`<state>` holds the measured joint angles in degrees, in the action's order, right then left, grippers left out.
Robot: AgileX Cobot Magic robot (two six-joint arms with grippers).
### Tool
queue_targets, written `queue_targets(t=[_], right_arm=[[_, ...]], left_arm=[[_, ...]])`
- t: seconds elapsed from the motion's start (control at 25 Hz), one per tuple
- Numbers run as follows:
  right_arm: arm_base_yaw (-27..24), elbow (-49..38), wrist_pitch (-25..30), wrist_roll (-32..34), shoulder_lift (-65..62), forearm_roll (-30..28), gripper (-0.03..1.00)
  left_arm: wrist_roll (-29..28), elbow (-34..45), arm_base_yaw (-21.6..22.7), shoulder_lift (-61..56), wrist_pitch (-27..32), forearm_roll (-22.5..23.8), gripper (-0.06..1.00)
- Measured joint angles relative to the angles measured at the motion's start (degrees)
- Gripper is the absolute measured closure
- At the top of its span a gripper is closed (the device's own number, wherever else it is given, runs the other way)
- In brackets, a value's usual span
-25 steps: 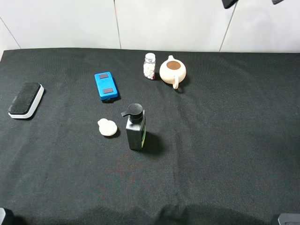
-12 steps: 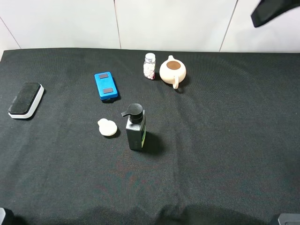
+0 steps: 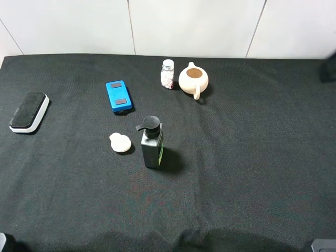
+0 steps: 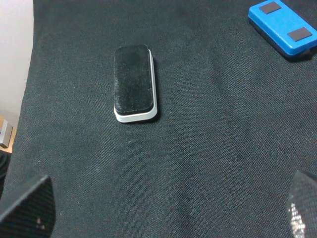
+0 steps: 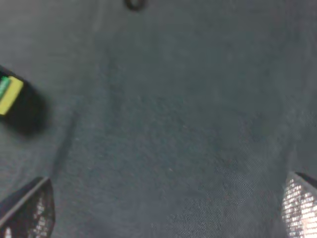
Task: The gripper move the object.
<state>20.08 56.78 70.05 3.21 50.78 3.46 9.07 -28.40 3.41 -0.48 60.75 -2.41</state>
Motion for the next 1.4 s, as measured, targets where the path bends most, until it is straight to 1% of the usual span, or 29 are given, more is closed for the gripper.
queue_targets(t=[0.32,0.52,0.68,0.8,0.92,1.04,1.16,1.4], right_arm=[[-12.36,-10.83,-4.60,0.00,-16.80,-0.27,0.27],[-17.18,-17.10,-6.07,0.00,-28.83,-0.50,0.27],[-18.72,-20.11,-6.53,-0.77,-37.15,-2.46,0.27],[-18.90,-21.66,-6.95,-1.99,-42.22,-5.59,0.27],[-18.90,-23.20,-7.23,-2.64,-46.11,-7.49,0.27],[-18.90,-25.55,-7.85,-2.63,-49.13,-7.53,0.27],[-18.90,-27.75,-10.13,-2.68,-50.93,-7.13,0.27],[-18.90,-28.25,-11.30,-3.21,-51.05,-6.80,0.27]], left_arm=[[0.00,0.00,0.00,0.00,0.00,0.00,-0.05],[0.00,0.00,0.00,0.00,0.00,0.00,-0.05],[0.00,0.00,0.00,0.00,0.00,0.00,-0.05],[0.00,0.00,0.00,0.00,0.00,0.00,-0.05],[0.00,0.00,0.00,0.00,0.00,0.00,-0.05],[0.00,0.00,0.00,0.00,0.00,0.00,-0.05],[0.00,0.00,0.00,0.00,0.00,0.00,-0.05],[0.00,0.00,0.00,0.00,0.00,0.00,-0.05]])
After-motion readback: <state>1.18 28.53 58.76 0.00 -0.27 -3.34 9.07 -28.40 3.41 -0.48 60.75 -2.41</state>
